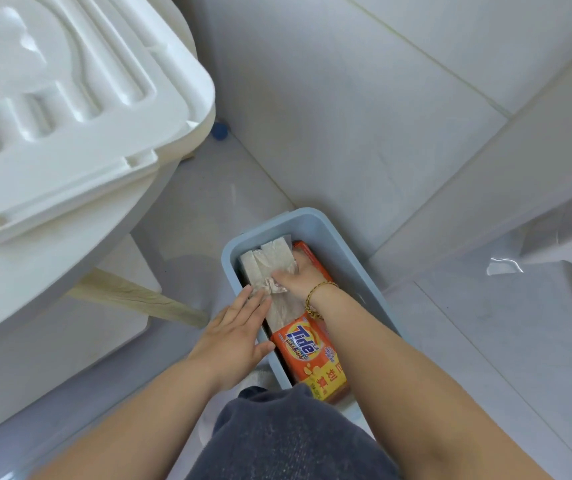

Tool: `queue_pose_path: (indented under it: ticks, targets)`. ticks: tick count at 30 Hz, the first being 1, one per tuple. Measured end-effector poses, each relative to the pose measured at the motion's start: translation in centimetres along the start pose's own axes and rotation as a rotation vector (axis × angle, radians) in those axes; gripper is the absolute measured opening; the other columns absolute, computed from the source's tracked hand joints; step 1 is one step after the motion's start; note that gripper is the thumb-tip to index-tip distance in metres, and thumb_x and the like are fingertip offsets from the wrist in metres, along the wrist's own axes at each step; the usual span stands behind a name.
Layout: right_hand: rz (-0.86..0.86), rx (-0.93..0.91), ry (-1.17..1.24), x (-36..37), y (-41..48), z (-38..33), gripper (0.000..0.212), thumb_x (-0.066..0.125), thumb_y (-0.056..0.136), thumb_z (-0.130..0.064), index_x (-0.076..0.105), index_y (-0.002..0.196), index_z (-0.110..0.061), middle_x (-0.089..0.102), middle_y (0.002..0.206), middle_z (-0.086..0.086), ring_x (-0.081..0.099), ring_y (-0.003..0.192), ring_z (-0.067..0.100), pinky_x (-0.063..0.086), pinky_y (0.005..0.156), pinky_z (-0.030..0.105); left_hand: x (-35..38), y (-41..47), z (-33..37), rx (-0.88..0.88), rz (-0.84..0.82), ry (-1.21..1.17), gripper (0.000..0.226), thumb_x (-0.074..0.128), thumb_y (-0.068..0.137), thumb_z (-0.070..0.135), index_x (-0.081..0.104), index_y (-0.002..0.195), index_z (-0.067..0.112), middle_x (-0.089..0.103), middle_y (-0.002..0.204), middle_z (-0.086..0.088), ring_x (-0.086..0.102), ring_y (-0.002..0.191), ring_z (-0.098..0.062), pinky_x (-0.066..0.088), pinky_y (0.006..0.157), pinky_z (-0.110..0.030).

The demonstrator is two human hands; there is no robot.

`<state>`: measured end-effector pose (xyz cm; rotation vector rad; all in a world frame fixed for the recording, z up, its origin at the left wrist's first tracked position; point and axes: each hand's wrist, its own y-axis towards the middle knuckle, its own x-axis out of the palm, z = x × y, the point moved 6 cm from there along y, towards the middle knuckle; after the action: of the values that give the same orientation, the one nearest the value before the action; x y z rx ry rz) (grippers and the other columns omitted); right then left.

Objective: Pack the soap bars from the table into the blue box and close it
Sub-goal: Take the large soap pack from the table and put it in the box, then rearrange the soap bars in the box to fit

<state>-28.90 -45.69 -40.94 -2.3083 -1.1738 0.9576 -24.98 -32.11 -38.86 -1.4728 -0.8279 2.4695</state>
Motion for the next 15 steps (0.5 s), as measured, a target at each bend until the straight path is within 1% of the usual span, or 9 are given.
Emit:
queue_pose_path:
  ticks: [2,4,6,8,10,13,15]
  targets:
    - [-0.013,0.004,0.024,0.3,0.4,0.5,0.053,0.053,0.087,-0.027,0.036,0.136,-0.019,0.047,0.139,0.004,0.042,0.127,0.024,0.034,0.099,0.029,0.1,0.1,-0.2,0.005,-0.003,-0.015,0.069,0.030,0.094,0.044,-0.017,0.140,0.022,-0.025,0.142,0.016,-0.035,0.121,-0.003,-0.005,0.112,-0.028]
    - [-0.030,-0.009,0.037,0.2,0.2,0.7,0.054,0.053,0.088,-0.026,0.033,0.138,-0.022,0.044,0.141,0.004,0.040,0.129,0.023,0.031,0.098,0.026,0.2,0.1,-0.2,0.011,-0.012,-0.024,0.070,0.030,0.094,0.044,-0.018,0.140,0.022,-0.029,0.135,0.017,-0.036,0.121,-0.003,-0.005,0.112,-0.028]
    - [-0.048,-0.023,-0.011,0.3,0.3,0.7,0.057,0.050,0.089,-0.027,0.027,0.141,-0.023,0.040,0.144,0.005,0.038,0.131,0.023,0.028,0.094,0.023,0.2,0.0,-0.2,0.015,-0.012,-0.035,0.069,0.030,0.094,0.044,-0.017,0.140,0.023,-0.030,0.133,0.018,-0.036,0.120,-0.002,-0.005,0.112,-0.027]
    - [-0.060,-0.036,-0.094,0.4,0.4,0.6,0.057,0.046,0.091,-0.029,0.022,0.142,-0.022,0.037,0.146,0.007,0.037,0.132,0.025,0.030,0.100,0.026,0.1,0.1,-0.1,0.019,-0.009,-0.039,0.069,0.030,0.094,0.044,-0.017,0.140,0.024,-0.029,0.133,0.019,-0.037,0.120,-0.002,-0.005,0.111,-0.027]
    - [-0.074,-0.040,-0.127,0.6,0.6,0.5,0.056,0.044,0.092,-0.030,0.020,0.143,-0.022,0.035,0.147,0.007,0.035,0.133,0.025,0.029,0.105,0.031,0.0,0.1,-0.1,0.024,-0.014,-0.027,0.069,0.030,0.094,0.044,-0.016,0.140,0.023,-0.028,0.134,0.019,-0.036,0.120,-0.002,-0.005,0.112,-0.027]
    - [-0.112,-0.033,-0.112,0.3,0.3,0.4,0.055,0.041,0.093,-0.032,0.019,0.143,-0.024,0.032,0.149,0.006,0.032,0.135,0.025,0.026,0.108,0.032,0.0,0.2,-0.1,0.020,-0.014,-0.014,0.068,0.030,0.094,0.044,-0.014,0.141,0.023,-0.023,0.145,0.015,-0.034,0.121,-0.001,-0.003,0.113,-0.029]
    - [-0.107,-0.009,-0.099,-0.6,-0.3,0.3,0.055,0.040,0.093,-0.035,0.019,0.143,-0.025,0.031,0.150,0.006,0.031,0.136,0.026,0.025,0.112,0.034,-0.3,0.2,-0.1,0.021,-0.006,-0.013,0.067,0.031,0.094,0.042,-0.012,0.141,0.023,-0.018,0.151,0.010,-0.030,0.127,-0.002,-0.002,0.114,-0.029]
